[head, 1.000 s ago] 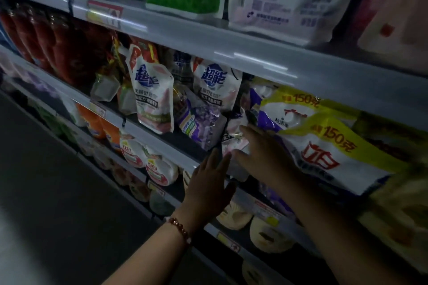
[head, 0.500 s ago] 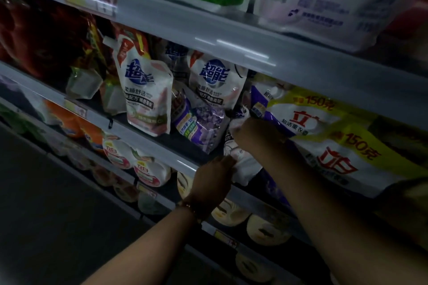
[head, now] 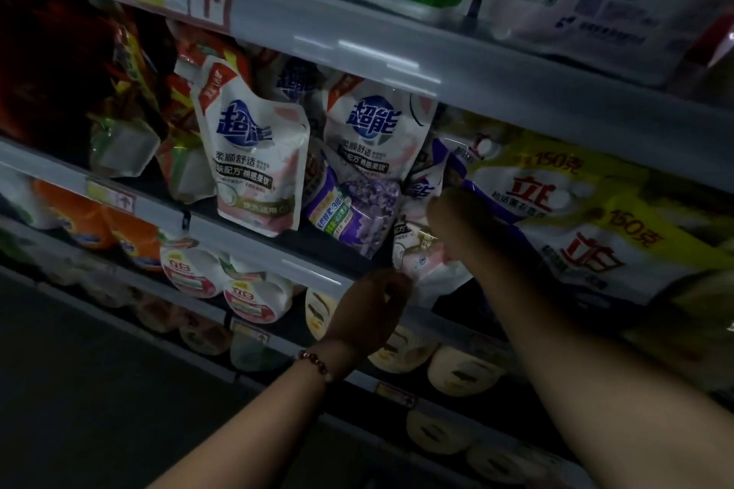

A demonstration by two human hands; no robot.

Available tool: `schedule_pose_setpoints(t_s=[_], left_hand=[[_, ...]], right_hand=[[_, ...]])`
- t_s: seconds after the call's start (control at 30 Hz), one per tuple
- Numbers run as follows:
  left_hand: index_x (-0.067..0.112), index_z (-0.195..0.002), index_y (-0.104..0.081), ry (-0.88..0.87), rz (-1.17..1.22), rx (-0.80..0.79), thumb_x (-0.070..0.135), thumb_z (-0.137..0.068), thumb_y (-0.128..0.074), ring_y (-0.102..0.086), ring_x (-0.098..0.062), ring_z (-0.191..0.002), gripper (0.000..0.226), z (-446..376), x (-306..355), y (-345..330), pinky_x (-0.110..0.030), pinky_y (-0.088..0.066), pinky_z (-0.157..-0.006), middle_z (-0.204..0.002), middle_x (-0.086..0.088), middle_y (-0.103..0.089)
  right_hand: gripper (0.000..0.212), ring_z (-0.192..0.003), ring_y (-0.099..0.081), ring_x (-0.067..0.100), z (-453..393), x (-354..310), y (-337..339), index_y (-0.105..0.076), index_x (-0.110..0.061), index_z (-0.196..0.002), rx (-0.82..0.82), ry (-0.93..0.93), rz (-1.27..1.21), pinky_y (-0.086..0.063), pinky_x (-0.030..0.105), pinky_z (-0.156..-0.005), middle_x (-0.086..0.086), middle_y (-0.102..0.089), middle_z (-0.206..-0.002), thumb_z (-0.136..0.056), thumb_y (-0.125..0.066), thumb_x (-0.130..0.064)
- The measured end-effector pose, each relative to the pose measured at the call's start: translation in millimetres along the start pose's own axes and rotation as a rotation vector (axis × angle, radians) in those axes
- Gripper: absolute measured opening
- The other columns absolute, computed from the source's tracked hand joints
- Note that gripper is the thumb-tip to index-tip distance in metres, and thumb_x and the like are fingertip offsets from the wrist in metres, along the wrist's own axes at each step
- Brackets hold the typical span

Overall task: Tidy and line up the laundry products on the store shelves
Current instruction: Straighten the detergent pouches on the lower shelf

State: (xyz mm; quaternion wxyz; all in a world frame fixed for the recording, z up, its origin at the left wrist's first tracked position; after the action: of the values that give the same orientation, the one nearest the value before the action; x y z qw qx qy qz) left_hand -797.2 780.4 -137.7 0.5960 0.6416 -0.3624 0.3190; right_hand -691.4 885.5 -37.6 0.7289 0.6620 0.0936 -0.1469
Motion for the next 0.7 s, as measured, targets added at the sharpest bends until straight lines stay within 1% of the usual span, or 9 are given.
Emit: schedule_pose_setpoints(t_s=[0.07,0.13,0.2,0.33,0.4,0.47,0.57,0.63,0.7], left_hand=[[0.022,-0.094,-0.066,0.063,0.175,0.005,0.04,-0.098,-0.055,-0.064,-0.006,-0.091,0.021,-1,-9,2,-0.028,-0.052,-0.081,-0.096,0.009,-0.068],[0.023,-0.097,-0.067,0.071,0.257,-0.017,0.04,-0.098,-0.054,-0.065,-0.009,-0.093,0.021,-3,-10,3,-0.034,-0.053,-0.084,-0.097,0.007,-0.069],[0.018,-0.102,-0.065,0.09,0.35,-0.038,0.032,-0.101,-0.052,-0.065,-0.01,-0.091,0.018,-5,-3,2,-0.027,-0.051,-0.077,-0.097,0.004,-0.067],[0.015,-0.107,-0.063,0.129,0.637,-0.084,0.025,-0.1,-0.057,-0.069,-0.007,-0.083,0.014,-6,7,-4,-0.018,-0.049,-0.068,-0.087,0.004,-0.071],[0.02,-0.116,-0.062,0.164,0.71,-0.147,0.031,-0.096,-0.063,-0.069,-0.015,-0.095,0.022,-7,3,-13,-0.023,-0.051,-0.075,-0.098,0.003,-0.073],[0.026,-0.116,-0.062,0.157,0.788,-0.232,0.026,-0.096,-0.062,-0.069,-0.009,-0.097,0.02,-5,11,-16,-0.018,-0.052,-0.073,-0.103,0.008,-0.074],[0.023,-0.135,-0.055,0.105,0.854,-0.391,0.025,-0.094,-0.065,-0.067,-0.014,-0.11,0.042,-2,26,-23,-0.023,-0.056,-0.083,-0.122,0.0,-0.07],[0.026,-0.142,-0.047,0.093,0.869,-0.453,0.022,-0.093,-0.067,-0.064,-0.02,-0.117,0.053,-4,30,-29,-0.036,-0.055,-0.094,-0.129,-0.002,-0.066],[0.025,-0.138,-0.047,0.095,0.872,-0.462,0.014,-0.092,-0.067,-0.066,-0.019,-0.115,0.052,-5,36,-30,-0.034,-0.056,-0.091,-0.124,0.0,-0.069]], right_hand=[[0.032,-0.115,-0.054,0.041,6,6,6,-0.057,0.002,-0.12,0.06,-0.002,0.043,-0.05,0.049,-0.091,0.025,-0.055,-0.126,-0.099,-0.037,-0.011],[0.034,-0.109,-0.056,0.036,19,9,25,-0.058,0.0,-0.117,0.188,0.009,-0.138,-0.045,0.04,-0.081,0.02,-0.058,-0.121,-0.101,-0.034,-0.018],[0.032,-0.102,-0.057,0.032,31,17,34,-0.059,0.002,-0.113,0.252,-0.016,-0.235,-0.034,0.031,-0.074,0.018,-0.061,-0.113,-0.102,-0.039,-0.021],[0.021,-0.077,-0.063,0.035,55,21,51,-0.066,0.001,-0.099,0.275,0.079,-0.391,-0.05,0.036,-0.061,0.019,-0.063,-0.091,-0.083,-0.073,-0.01],[0.011,-0.079,-0.056,0.023,61,27,60,-0.059,-0.018,-0.09,0.294,0.088,-0.525,-0.04,0.033,-0.069,-0.001,-0.058,-0.085,-0.097,-0.054,-0.023],[0.024,-0.085,-0.054,0.021,70,26,75,-0.053,-0.022,-0.079,0.324,0.159,-0.468,-0.037,0.03,-0.074,-0.003,-0.054,-0.079,-0.101,-0.046,-0.028],[0.025,-0.1,-0.059,0.018,84,25,82,-0.065,-0.012,-0.109,0.307,0.274,-0.486,-0.043,0.03,-0.083,0.003,-0.065,-0.105,-0.103,-0.045,-0.026],[0.026,-0.097,-0.061,0.013,90,27,83,-0.065,-0.015,-0.114,0.266,0.292,-0.542,-0.044,0.027,-0.081,-0.001,-0.067,-0.105,-0.103,-0.045,-0.027],[0.027,-0.097,-0.061,0.011,94,29,83,-0.065,-0.017,-0.117,0.247,0.294,-0.548,-0.045,0.023,-0.08,-0.002,-0.067,-0.106,-0.103,-0.045,-0.028]])
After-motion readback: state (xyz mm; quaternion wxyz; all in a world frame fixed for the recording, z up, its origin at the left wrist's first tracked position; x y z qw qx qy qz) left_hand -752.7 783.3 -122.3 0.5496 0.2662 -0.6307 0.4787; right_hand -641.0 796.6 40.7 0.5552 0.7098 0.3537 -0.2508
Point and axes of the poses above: each hand's wrist, its own z-axis away from the middle knuckle, its own y-axis out of the back of the hand, x = y × z, the point moved 10 cm from there along -z, towards the middle knuckle
